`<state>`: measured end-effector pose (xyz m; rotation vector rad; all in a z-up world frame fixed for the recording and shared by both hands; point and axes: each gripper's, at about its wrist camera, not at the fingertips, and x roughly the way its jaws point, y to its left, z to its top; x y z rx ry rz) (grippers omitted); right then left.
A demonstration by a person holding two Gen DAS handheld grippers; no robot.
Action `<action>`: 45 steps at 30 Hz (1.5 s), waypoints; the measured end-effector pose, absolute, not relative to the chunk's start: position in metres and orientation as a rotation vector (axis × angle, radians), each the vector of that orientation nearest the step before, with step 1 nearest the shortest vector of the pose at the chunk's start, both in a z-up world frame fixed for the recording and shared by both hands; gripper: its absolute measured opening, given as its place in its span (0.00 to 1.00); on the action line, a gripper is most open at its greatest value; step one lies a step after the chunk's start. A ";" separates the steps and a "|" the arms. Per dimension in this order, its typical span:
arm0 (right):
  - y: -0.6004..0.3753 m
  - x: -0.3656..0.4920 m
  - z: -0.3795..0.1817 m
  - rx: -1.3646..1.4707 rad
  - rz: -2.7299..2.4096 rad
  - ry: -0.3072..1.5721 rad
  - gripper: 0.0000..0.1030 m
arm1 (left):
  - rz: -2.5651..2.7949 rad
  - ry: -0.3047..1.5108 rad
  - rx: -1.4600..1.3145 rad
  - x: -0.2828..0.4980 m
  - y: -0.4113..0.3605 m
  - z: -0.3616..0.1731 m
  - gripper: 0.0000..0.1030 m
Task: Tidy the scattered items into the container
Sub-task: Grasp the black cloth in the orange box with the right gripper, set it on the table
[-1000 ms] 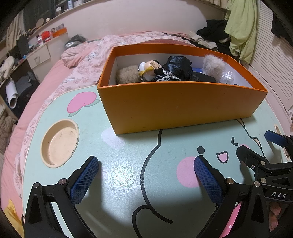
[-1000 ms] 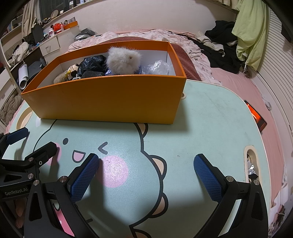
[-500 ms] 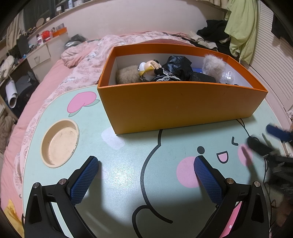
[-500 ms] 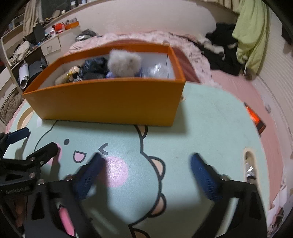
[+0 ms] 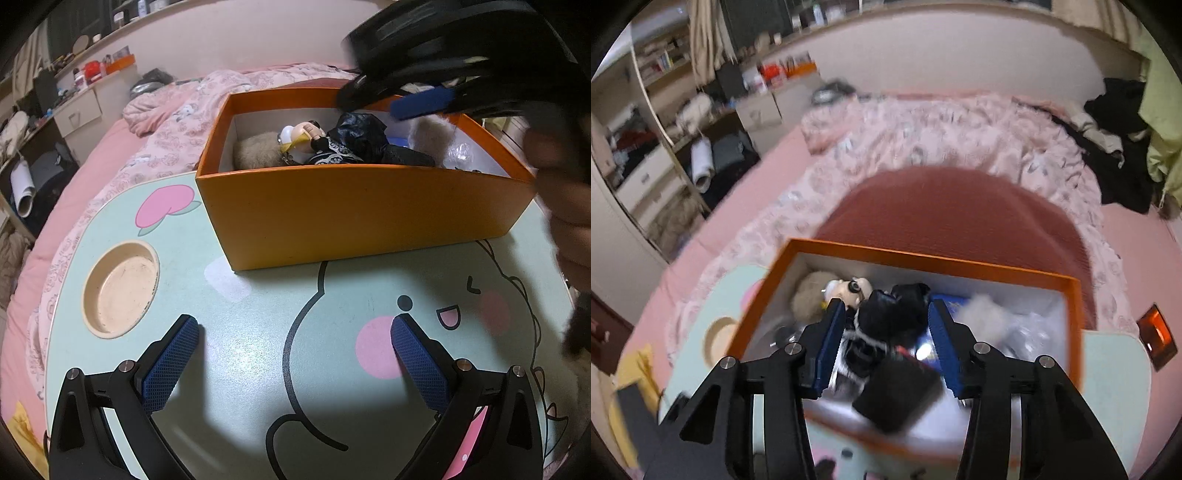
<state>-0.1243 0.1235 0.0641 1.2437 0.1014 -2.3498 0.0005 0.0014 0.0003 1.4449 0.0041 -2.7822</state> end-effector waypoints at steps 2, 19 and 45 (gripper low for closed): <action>0.117 -0.137 0.052 1.325 -2.339 0.113 0.47 | -2.782 0.005 1.446 0.001 0.004 0.001 1.00; 0.194 -0.081 0.137 0.848 -2.373 -0.294 0.17 | -2.780 0.008 1.446 0.003 0.007 0.001 1.00; 0.247 0.003 0.009 1.232 -2.500 -0.120 0.80 | -2.786 0.036 1.439 0.005 -0.002 0.000 1.00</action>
